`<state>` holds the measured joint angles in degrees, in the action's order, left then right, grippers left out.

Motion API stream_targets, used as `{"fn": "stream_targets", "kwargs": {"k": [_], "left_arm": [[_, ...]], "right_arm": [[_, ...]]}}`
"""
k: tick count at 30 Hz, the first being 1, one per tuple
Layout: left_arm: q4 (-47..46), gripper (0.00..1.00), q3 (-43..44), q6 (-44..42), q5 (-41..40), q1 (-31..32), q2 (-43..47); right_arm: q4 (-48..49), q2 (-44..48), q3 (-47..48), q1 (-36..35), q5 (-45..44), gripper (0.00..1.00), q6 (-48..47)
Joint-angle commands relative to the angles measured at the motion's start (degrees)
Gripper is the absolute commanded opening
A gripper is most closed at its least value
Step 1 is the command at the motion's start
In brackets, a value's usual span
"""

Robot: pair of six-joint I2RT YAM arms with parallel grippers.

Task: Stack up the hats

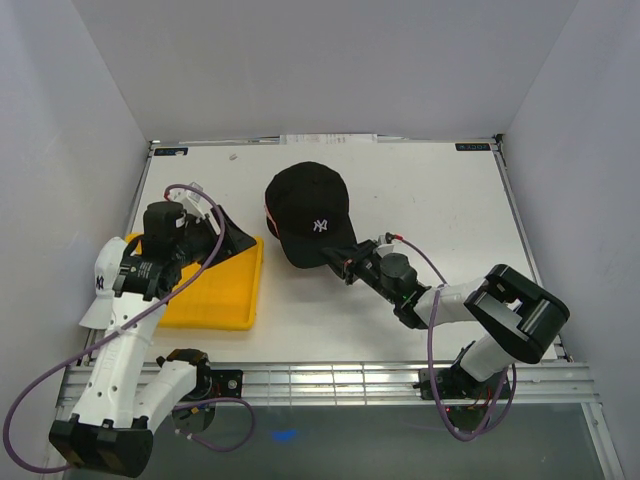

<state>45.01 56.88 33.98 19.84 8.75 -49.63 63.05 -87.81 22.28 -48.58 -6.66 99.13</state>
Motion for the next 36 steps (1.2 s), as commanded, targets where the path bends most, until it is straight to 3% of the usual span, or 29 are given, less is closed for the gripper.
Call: {"fn": "stream_targets", "kwargs": {"k": [1, 36], "left_arm": [[-1.68, 0.77, -0.63, -0.4, -0.41, 0.12, -0.38], [-6.34, 0.77, -1.25, -0.14, 0.29, 0.12, -5.57]], "right_arm": [[-18.75, -2.89, -0.57, 0.85, 1.03, 0.08, -4.03], [-27.01, -14.05, 1.36, 3.93, 3.76, 0.08, -7.9]]}}
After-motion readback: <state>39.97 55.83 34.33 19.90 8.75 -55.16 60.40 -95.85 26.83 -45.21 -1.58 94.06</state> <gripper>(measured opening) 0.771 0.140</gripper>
